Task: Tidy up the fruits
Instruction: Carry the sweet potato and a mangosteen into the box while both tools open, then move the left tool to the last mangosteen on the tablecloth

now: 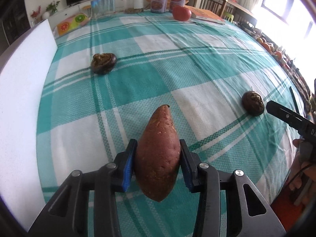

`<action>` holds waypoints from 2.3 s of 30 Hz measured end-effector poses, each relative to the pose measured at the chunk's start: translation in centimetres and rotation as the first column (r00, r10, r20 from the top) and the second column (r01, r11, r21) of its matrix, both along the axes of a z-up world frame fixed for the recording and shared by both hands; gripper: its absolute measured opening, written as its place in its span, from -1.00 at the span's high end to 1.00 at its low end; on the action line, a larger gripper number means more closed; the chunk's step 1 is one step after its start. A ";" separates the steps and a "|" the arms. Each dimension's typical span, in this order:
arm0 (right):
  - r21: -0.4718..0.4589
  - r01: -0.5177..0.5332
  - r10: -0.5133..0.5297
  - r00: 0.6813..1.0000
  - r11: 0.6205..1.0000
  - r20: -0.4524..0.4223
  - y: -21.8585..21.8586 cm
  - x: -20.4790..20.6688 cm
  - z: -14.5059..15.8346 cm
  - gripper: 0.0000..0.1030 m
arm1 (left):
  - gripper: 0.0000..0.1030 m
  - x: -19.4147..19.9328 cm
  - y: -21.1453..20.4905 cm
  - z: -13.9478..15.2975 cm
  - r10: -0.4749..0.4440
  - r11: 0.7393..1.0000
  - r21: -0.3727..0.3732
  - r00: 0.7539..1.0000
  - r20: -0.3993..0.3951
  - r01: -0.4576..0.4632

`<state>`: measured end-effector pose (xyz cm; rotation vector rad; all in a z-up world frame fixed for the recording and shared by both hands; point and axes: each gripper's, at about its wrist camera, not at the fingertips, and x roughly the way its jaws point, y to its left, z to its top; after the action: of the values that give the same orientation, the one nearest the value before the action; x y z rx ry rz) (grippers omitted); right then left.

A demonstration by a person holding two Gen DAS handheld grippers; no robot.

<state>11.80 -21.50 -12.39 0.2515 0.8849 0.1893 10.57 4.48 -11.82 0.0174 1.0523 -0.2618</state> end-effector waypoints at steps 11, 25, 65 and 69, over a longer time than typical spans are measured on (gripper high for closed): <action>-0.268 -0.172 0.146 0.983 0.948 -0.115 5.1 2.6 0.0 0.08 | 0.17 -5.1 2.5 3.9 0.045 0.984 -0.177 0.998 0.032 -0.038; 0.230 -0.666 0.695 0.715 0.710 -0.074 30.3 -3.9 11.3 0.08 | 0.17 -11.9 21.5 14.3 0.421 0.893 -0.242 0.894 0.155 -0.379; -0.355 -0.254 0.250 0.967 0.900 -0.058 13.5 1.9 -1.6 -0.63 | -0.56 -10.3 11.7 9.8 0.220 0.967 -0.154 0.971 0.094 -0.204; -0.322 -0.101 0.110 0.994 0.941 0.011 7.3 0.8 -1.9 -0.64 | -0.57 -9.1 5.4 7.6 0.076 0.984 -0.166 0.997 0.022 -0.071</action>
<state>12.60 -14.22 -14.32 -0.1032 0.8869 0.1451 1.50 9.91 -4.20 -0.1661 0.9981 -0.2801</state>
